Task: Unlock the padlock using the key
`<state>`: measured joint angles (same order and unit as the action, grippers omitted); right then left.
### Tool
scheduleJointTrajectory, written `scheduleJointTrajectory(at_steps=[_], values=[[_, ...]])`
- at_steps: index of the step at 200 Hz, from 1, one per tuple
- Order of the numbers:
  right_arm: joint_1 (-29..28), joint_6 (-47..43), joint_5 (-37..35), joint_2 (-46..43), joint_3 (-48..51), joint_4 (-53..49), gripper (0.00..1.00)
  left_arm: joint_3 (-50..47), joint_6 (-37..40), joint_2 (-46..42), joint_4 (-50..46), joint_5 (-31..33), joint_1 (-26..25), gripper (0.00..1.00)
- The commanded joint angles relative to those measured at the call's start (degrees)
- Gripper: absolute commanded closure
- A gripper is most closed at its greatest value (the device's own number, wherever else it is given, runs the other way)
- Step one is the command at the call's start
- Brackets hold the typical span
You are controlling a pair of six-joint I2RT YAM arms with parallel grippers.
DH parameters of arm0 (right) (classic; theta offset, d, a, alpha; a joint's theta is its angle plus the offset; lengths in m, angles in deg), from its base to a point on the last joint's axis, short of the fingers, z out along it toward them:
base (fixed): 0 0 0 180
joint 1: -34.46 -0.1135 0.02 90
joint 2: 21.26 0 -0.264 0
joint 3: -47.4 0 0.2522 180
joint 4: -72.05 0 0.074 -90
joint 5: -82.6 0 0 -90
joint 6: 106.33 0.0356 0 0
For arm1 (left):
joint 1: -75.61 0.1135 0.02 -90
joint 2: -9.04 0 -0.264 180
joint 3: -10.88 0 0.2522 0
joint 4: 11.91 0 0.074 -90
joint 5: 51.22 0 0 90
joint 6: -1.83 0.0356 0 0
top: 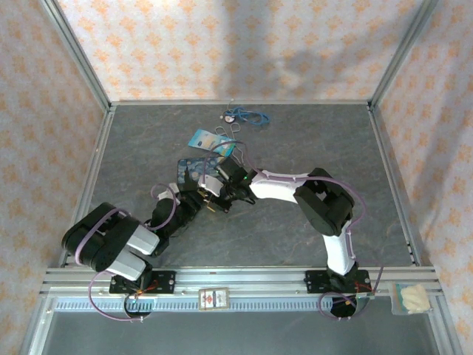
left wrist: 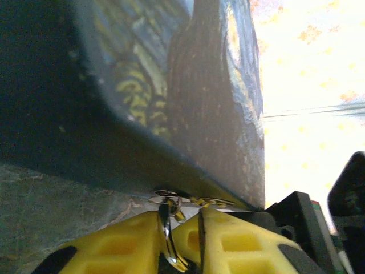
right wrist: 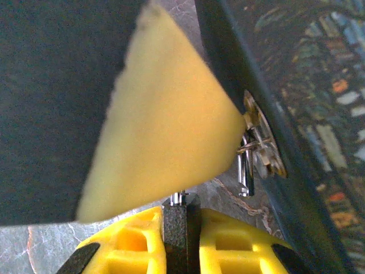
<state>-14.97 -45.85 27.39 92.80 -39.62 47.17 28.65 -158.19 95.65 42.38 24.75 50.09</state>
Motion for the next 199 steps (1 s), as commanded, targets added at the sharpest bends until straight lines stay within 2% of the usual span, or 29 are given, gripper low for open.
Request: scheduleJointTrajectory(at_steps=[1, 31, 38, 62, 81, 129, 140, 157, 172, 176, 181, 199], values=[[-0.14, 0.65, 1.85, 0.83, -1.1, 1.82, 1.0, 0.76, -1.72, 3.48, 9.62, -0.62, -0.42, 0.84], [-0.14, 0.93, 1.41, 0.6, -1.04, 2.13, 1.0, 0.08, -3.1, 7.89, 16.81, -2.0, -0.42, 1.0], [-0.14, 1.27, 0.85, 0.38, -0.92, 2.28, 1.0, -0.09, -3.19, 8.29, 17.51, -2.01, -0.43, 1.0], [-0.04, 3.68, -0.94, -2.16, 1.28, 3.57, 0.78, -0.45, -3.16, 7.67, 16.76, -1.33, -0.39, 1.0], [0.32, 6.93, -0.88, -5.51, 3.6, 3.94, 0.69, -0.12, -2.56, 6.61, 14.57, -1.27, -0.41, 1.0], [3.96, 19.6, -2.94, -15.67, 8.38, 4.85, 0.59, 0.47, -2.23, 6.68, 13.34, -2.08, -0.43, 1.0], [4.91, 23.19, -5.55, -17.47, 8.77, 6.31, 0.52, 0.62, -2.23, 6.85, 13.5, -2.3, -0.44, 1.0], [6.17, 28.43, -10.04, -17.8, 7.5, 7.72, 0.51, 0.65, -2.23, 6.91, 13.42, -2.51, -0.46, 1.0], [7.09, 33.39, -13.94, -15.38, 4.73, 7.64, 0.5, 0.76, -2.06, 6.58, 13.1, -2.6, -0.43, 1.0], [7.22, 34.52, -15.01, -14.44, 3.79, 7.43, 0.44, 0.74, -1.99, 6.43, 12.92, -2.61, -0.41, 1.0], [7.24, 35.66, -16.21, -13.27, 2.54, 7.07, 0.42, 0.78, -1.89, 6.19, 12.68, -2.59, -0.42, 1.0], [7.54, 43.37, -20.92, -8.34, -1.88, 6.23, 0.42, 0.74, -1.53, 5.64, 10.99, -2.57, -0.43, 1.0]])
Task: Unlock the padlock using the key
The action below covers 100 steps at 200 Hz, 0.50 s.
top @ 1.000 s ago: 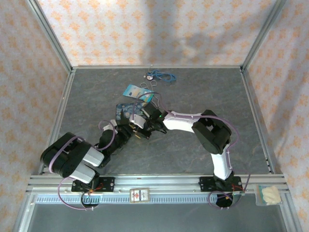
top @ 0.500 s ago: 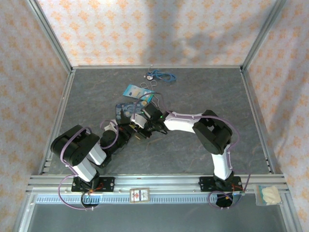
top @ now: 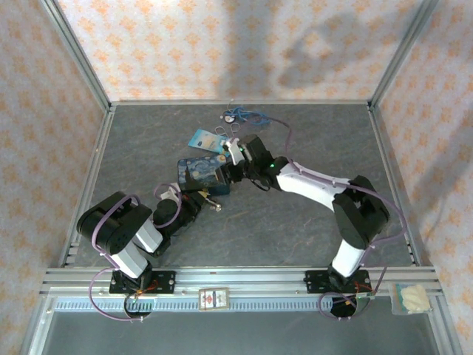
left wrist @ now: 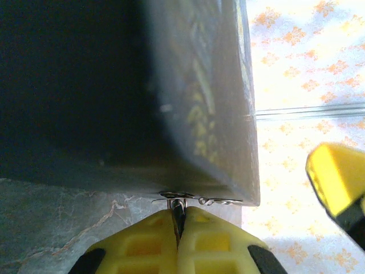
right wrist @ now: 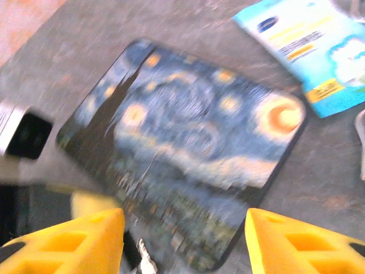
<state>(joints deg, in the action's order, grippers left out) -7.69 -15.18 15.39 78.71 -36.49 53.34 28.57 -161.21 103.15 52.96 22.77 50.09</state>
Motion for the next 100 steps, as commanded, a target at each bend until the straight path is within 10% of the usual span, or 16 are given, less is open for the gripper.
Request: scheduleJointTrajectory(at_steps=[1, 100], values=[[0.29, 13.16, -8.96, 5.98, -5.19, 0.09, 0.42, 0.82, 1.45, -1.88, 0.27, -0.55, -0.42, 1.0], [0.05, 24.51, -13.21, 12.0, -4.52, 3.36, 0.43, 1.6, 2.03, -3.52, -3.05, 0.56, -0.48, 1.0]])
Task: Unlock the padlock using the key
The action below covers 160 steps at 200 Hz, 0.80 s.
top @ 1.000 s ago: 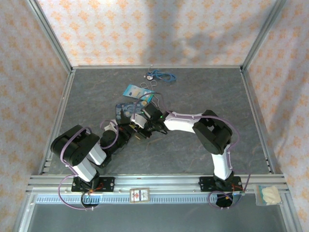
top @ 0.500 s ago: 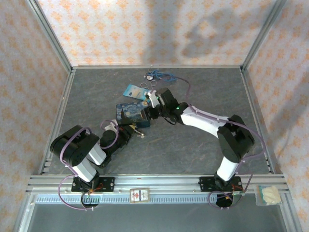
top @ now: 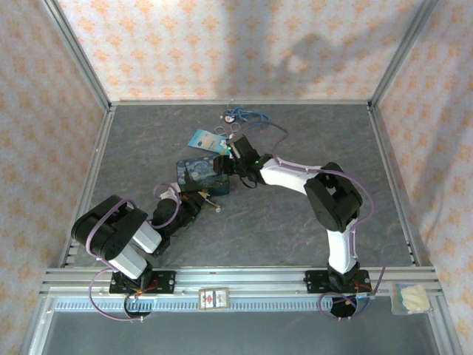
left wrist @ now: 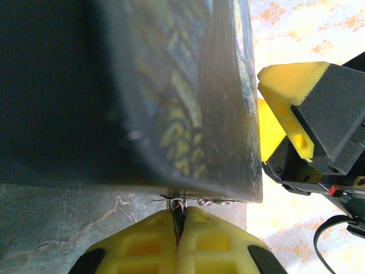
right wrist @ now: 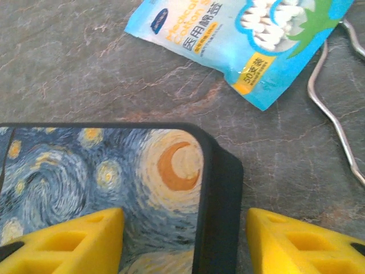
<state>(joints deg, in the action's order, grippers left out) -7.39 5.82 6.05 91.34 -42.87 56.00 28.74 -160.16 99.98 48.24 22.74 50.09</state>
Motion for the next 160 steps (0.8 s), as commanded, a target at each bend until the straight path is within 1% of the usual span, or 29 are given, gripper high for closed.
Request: scheduleJointTrajectory(at_steps=[1, 41, 78, 116, 160], values=[[-0.25, 3.6, -3.96, -0.63, 2.01, 0.74, 0.43, 1.43, 0.98, -0.29, 1.67, 0.62, -0.45, 1.0], [-0.25, 6.29, -4.31, -0.59, 6.26, 2.55, 0.43, 0.86, -0.08, 0.05, 2.38, 3.13, -0.44, 1.0], [-0.25, 7.1, -7.15, -1.33, 8.42, 3.07, 0.43, -0.89, -0.08, -3.0, -1.3, 8.75, -0.42, 1.0], [-0.17, 6.76, -8.91, -1.22, 8.14, 2.66, 0.44, -1.17, -0.6, -4.49, -4.14, 11.65, -0.42, 1.0], [-0.17, 7.72, -10.51, -0.63, 8.37, 2.35, 0.44, -3.89, -3.48, -4.56, -2.31, 15.41, -0.39, 1.0]])
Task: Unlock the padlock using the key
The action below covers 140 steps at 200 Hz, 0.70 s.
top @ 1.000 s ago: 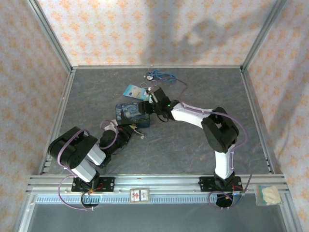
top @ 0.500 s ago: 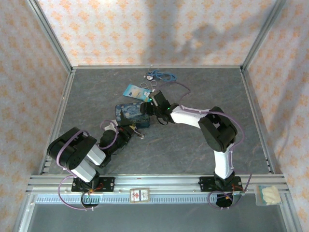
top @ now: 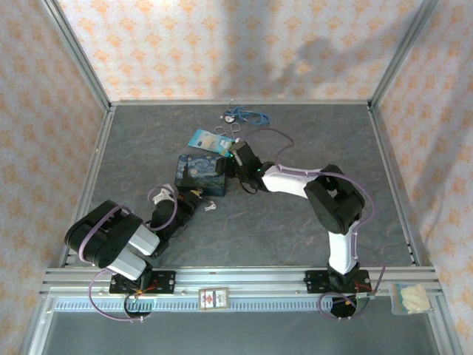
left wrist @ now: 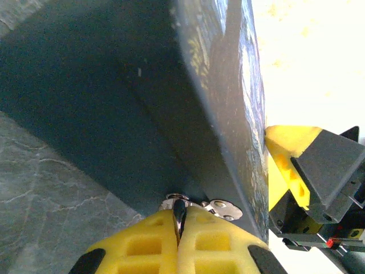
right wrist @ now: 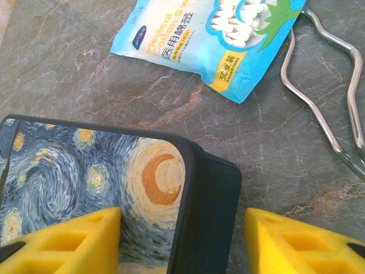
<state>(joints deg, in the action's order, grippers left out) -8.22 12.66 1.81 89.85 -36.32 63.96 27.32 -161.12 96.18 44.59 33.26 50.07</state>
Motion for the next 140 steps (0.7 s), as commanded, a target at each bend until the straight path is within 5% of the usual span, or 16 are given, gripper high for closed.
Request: scheduleJointTrajectory(at_steps=[1, 80, 107, 140], values=[[0.66, 0.88, -6.29, 0.82, 1.83, -5.59, 0.44, -2.57, -2.62, -0.75, 1.36, 4.94, -0.38, 1.0], [0.58, 0.82, -5.82, 0.83, 1.17, -5.41, 0.45, -3.28, -1.98, -3.16, -0.36, 4.02, 0.2, 1.0], [0.49, -0.74, -3.62, 0.14, 0.5, -4.06, 0.43, -2.41, 1.52, -9.46, -9.5, 2.0, 0.29, 1.0], [0.52, -3.7, -2.19, -2.79, -1.66, -4.18, 0.27, 1.92, 9.94, -23.22, -29.8, 0.33, 0.29, 1.0]])
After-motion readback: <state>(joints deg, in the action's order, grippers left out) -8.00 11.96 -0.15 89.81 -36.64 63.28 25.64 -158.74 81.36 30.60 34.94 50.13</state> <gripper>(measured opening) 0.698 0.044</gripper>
